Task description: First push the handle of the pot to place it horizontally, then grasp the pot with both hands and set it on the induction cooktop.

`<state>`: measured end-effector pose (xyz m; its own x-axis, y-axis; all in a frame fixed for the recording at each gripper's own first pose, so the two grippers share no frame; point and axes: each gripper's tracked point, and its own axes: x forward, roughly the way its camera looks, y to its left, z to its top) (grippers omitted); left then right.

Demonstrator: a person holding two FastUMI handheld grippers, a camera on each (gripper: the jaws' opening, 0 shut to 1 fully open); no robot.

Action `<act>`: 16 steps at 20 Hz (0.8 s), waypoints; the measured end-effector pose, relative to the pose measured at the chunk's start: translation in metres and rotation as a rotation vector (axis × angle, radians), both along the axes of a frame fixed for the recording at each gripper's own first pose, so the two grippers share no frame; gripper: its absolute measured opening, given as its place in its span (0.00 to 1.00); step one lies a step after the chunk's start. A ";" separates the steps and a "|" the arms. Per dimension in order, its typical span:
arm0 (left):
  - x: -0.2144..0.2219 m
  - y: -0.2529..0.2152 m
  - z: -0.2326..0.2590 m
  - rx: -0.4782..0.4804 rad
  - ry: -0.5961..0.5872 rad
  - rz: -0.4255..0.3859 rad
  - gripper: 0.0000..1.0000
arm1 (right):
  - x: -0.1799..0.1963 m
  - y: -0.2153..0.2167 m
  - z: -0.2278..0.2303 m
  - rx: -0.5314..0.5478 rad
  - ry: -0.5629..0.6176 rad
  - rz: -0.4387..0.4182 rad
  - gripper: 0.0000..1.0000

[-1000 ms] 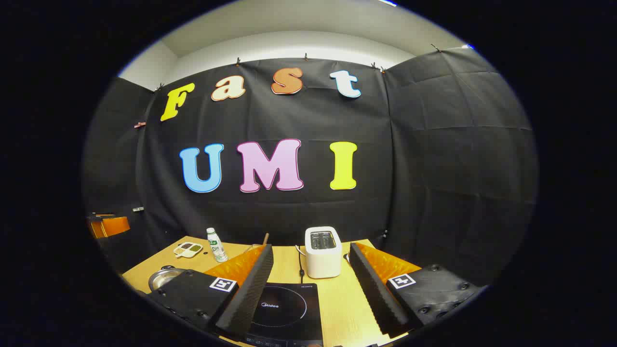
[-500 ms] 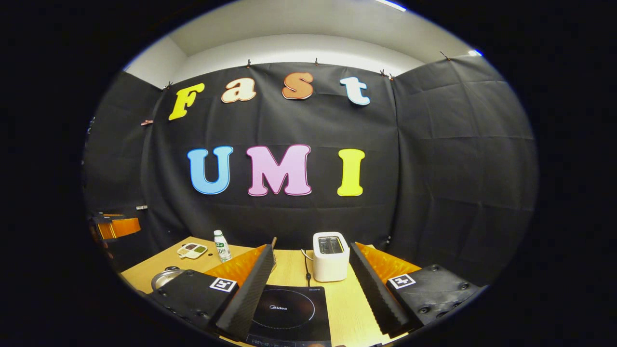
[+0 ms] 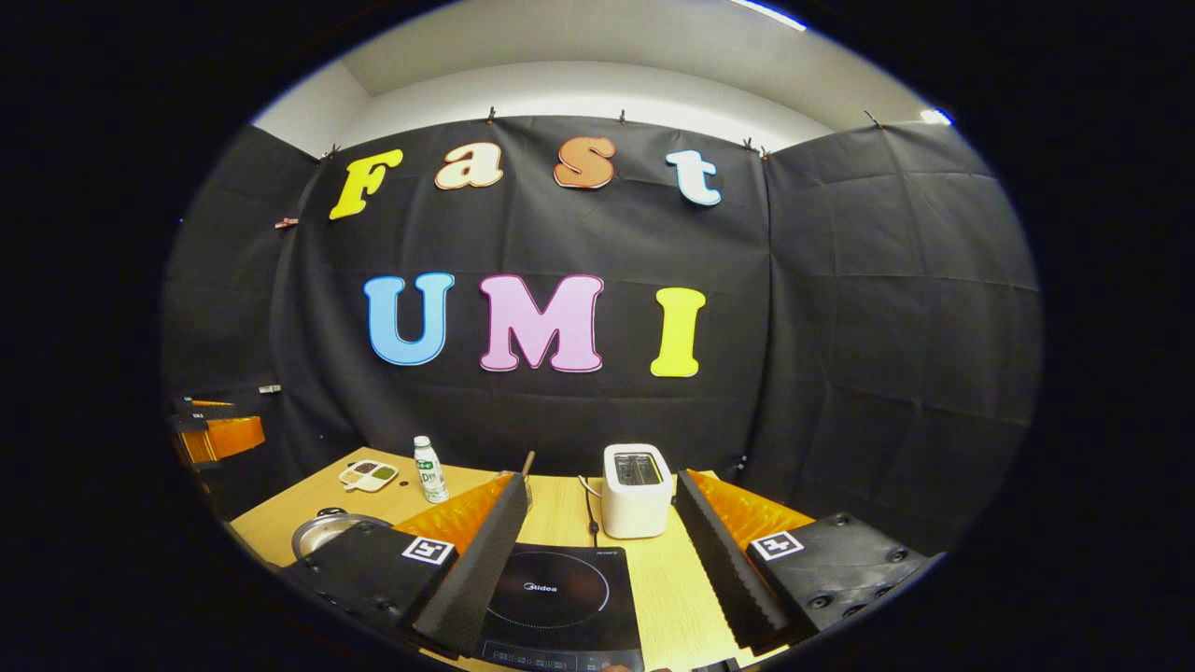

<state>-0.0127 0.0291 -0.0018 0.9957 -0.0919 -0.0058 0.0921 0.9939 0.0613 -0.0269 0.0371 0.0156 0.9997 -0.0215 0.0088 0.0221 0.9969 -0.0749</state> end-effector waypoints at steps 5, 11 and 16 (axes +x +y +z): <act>-0.003 0.010 -0.013 -0.057 0.020 0.005 0.95 | -0.001 -0.006 0.000 0.009 -0.001 -0.043 0.99; -0.009 0.046 -0.025 -0.049 0.029 0.033 0.95 | -0.014 -0.018 -0.001 0.005 -0.006 -0.139 0.99; -0.013 0.070 -0.057 -0.085 0.099 0.011 0.94 | -0.027 -0.005 0.004 -0.010 -0.034 -0.194 0.99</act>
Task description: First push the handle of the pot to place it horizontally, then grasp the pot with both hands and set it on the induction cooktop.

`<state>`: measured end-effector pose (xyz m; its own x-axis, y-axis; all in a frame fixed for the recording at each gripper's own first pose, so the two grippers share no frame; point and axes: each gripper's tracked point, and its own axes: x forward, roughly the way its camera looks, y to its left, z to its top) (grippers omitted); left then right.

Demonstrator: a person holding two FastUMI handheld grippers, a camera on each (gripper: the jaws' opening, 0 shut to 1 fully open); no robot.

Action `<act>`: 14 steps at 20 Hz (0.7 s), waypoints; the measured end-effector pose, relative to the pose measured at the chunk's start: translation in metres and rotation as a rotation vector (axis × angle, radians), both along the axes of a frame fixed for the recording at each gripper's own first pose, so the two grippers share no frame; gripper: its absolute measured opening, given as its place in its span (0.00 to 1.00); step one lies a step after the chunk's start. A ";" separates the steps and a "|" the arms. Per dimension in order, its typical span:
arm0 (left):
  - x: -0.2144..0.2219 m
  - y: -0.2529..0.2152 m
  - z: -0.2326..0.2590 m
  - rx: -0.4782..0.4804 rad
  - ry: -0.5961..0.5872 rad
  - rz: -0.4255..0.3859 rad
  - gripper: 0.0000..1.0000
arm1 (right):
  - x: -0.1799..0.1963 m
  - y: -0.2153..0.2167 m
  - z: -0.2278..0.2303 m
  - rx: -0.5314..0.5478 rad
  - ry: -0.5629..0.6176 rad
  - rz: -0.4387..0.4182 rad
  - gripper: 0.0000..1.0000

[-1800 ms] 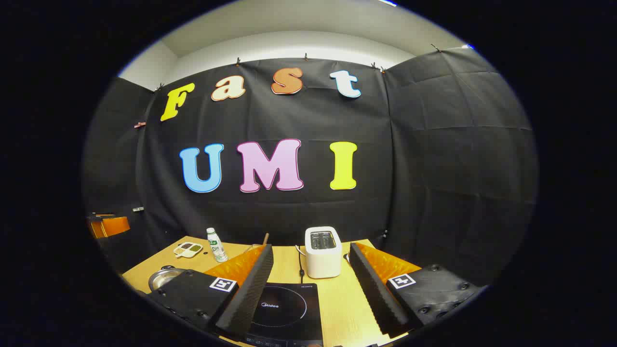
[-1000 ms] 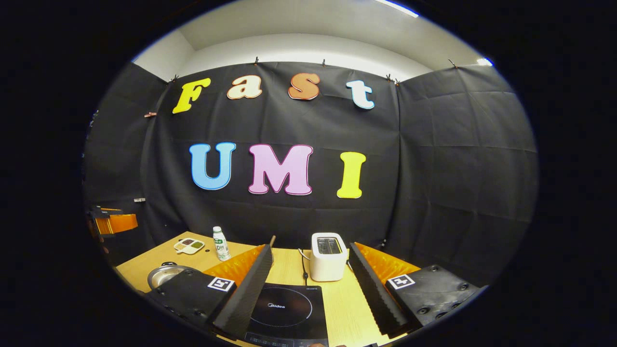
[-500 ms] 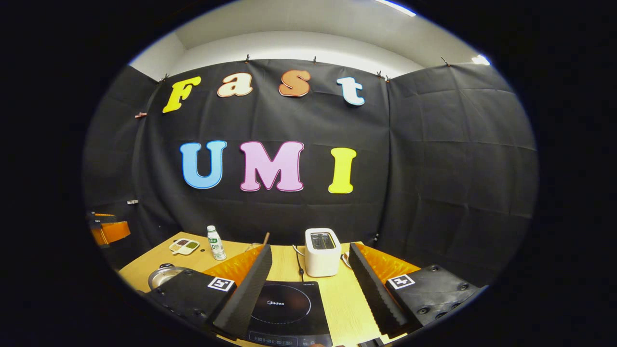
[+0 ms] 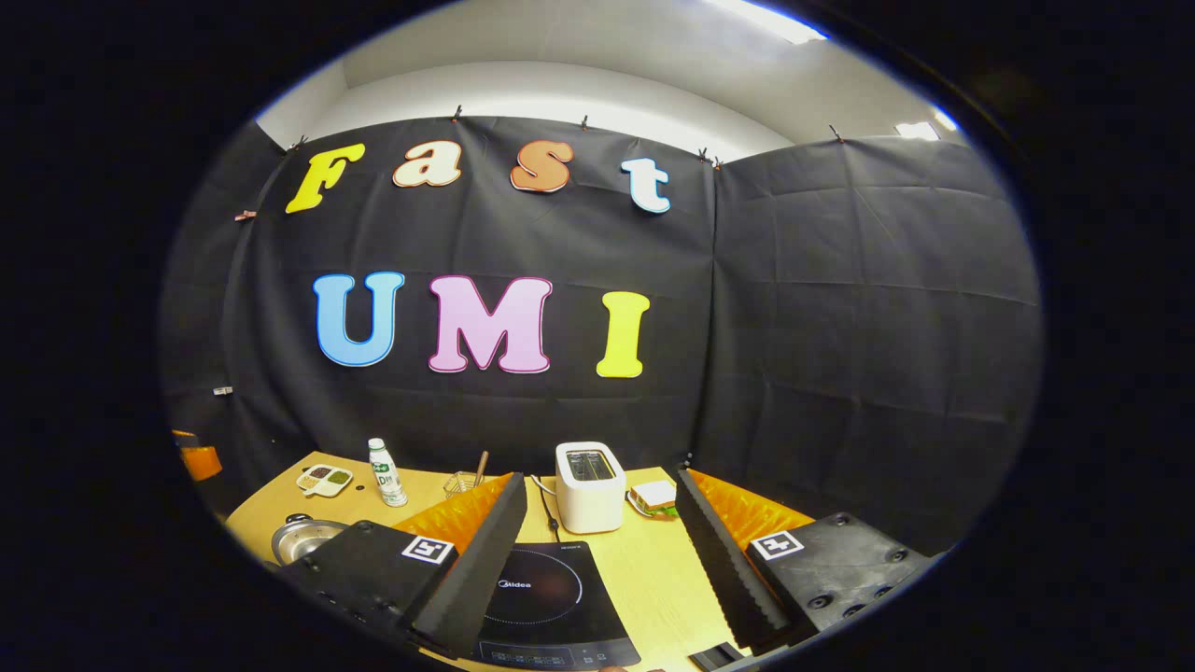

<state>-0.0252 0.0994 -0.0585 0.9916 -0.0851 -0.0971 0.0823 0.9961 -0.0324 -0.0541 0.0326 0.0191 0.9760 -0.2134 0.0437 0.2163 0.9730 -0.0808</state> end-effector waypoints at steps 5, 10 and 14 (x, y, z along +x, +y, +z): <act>-0.006 0.020 -0.045 -0.058 0.111 -0.041 0.57 | -0.005 0.028 0.003 -0.017 -0.006 -0.016 0.99; -0.014 0.046 -0.077 -0.070 0.166 -0.054 0.35 | -0.004 0.058 -0.004 -0.044 0.021 -0.002 0.98; -0.021 0.053 -0.105 -0.062 0.239 -0.070 0.22 | -0.004 0.069 -0.007 -0.057 0.024 0.008 0.98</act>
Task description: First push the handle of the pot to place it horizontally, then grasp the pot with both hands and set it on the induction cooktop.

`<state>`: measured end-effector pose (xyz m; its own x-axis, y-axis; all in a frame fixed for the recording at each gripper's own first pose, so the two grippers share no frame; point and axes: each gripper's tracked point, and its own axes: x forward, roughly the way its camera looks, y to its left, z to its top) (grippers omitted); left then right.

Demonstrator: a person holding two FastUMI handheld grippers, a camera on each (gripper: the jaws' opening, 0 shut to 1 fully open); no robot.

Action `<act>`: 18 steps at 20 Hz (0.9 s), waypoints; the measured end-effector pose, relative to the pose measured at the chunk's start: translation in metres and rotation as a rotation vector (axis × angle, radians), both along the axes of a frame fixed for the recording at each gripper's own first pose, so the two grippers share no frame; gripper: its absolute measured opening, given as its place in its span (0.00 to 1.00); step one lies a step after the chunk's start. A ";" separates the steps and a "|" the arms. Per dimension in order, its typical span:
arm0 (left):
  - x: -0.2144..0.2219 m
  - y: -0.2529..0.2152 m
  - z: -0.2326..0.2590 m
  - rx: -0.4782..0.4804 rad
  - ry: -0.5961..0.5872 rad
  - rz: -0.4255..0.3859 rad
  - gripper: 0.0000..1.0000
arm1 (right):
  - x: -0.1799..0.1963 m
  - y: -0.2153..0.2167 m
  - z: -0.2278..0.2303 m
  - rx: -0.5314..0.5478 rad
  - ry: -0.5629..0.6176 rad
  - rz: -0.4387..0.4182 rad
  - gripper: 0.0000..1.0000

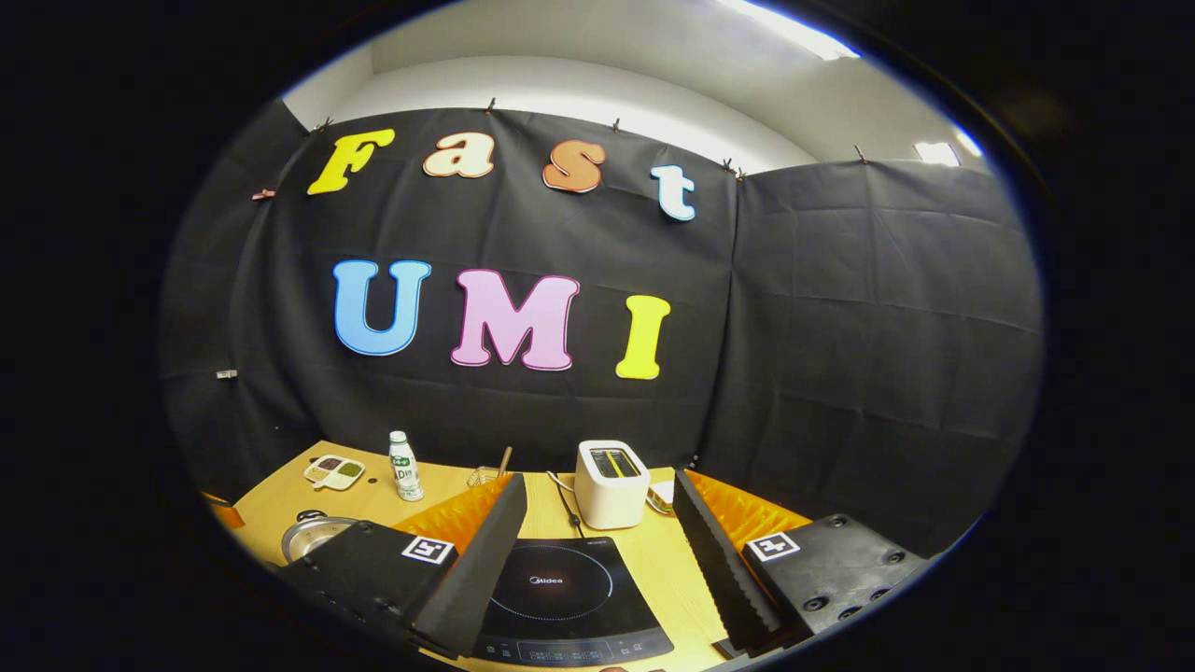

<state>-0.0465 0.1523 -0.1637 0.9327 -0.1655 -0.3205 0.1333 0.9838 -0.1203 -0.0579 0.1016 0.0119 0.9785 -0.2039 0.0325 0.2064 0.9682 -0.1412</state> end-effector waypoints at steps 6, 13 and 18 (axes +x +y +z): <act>-0.016 -0.014 -0.041 0.017 0.132 -0.019 0.06 | 0.009 -0.009 -0.016 0.024 0.020 0.017 0.98; -0.021 -0.068 -0.082 0.077 0.270 -0.098 0.05 | 0.031 -0.017 -0.043 0.055 0.079 0.110 0.98; -0.021 -0.101 -0.116 0.077 0.376 -0.136 0.05 | 0.042 -0.034 -0.054 0.088 0.111 0.143 0.98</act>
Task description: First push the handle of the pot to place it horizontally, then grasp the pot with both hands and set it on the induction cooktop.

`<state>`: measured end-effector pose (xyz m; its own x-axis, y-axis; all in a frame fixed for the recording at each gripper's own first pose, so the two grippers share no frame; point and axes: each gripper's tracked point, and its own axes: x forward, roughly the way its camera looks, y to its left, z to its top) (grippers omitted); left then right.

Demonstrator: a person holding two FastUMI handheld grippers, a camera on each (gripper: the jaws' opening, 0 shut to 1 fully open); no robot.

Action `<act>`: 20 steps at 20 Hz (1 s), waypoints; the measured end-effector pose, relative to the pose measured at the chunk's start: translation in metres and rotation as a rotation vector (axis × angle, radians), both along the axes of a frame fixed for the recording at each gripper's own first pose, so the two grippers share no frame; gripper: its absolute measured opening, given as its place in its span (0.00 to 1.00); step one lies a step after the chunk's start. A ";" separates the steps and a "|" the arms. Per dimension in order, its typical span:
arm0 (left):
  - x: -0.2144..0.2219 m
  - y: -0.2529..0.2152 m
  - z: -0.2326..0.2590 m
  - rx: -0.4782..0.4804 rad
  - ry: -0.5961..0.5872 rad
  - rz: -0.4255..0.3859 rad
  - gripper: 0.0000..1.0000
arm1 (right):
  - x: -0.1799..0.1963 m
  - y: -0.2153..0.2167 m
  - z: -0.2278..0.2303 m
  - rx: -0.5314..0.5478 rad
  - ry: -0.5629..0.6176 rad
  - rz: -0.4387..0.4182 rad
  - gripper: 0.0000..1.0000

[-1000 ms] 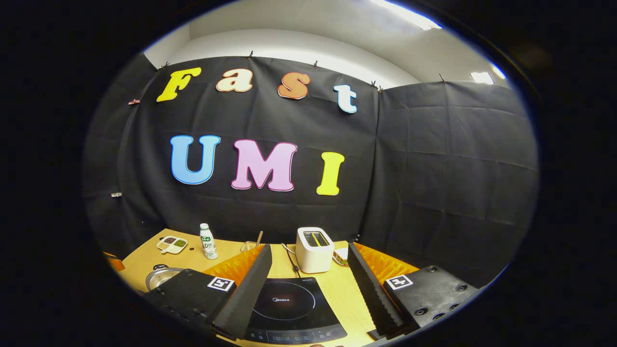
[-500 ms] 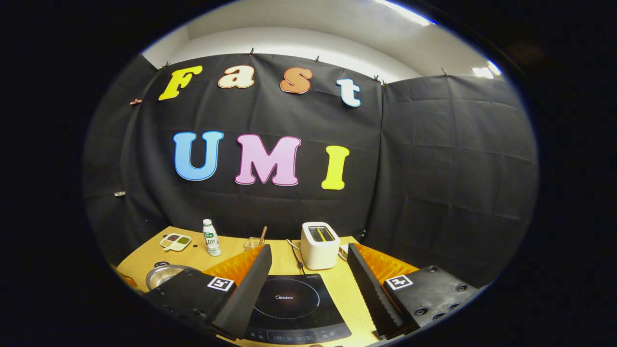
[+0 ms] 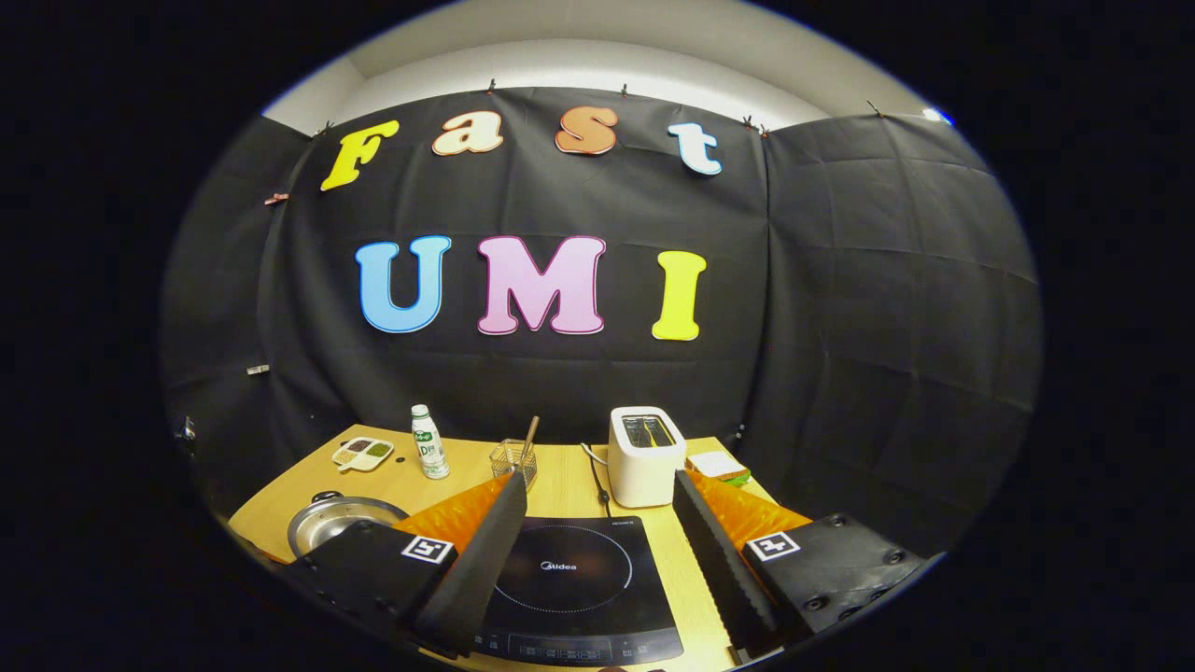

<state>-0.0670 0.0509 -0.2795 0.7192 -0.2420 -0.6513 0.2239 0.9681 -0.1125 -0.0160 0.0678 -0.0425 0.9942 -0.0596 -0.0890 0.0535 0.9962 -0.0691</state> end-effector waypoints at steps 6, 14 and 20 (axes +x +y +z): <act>-0.002 -0.025 -0.037 0.065 0.098 -0.043 0.05 | 0.006 -0.019 -0.011 0.018 0.037 0.016 0.98; 0.009 -0.050 -0.063 0.146 0.183 -0.104 0.05 | 0.008 -0.052 -0.015 0.062 0.047 -0.029 0.98; 0.025 -0.061 -0.069 0.182 0.202 -0.124 0.05 | 0.006 -0.070 -0.014 0.085 0.040 -0.056 0.98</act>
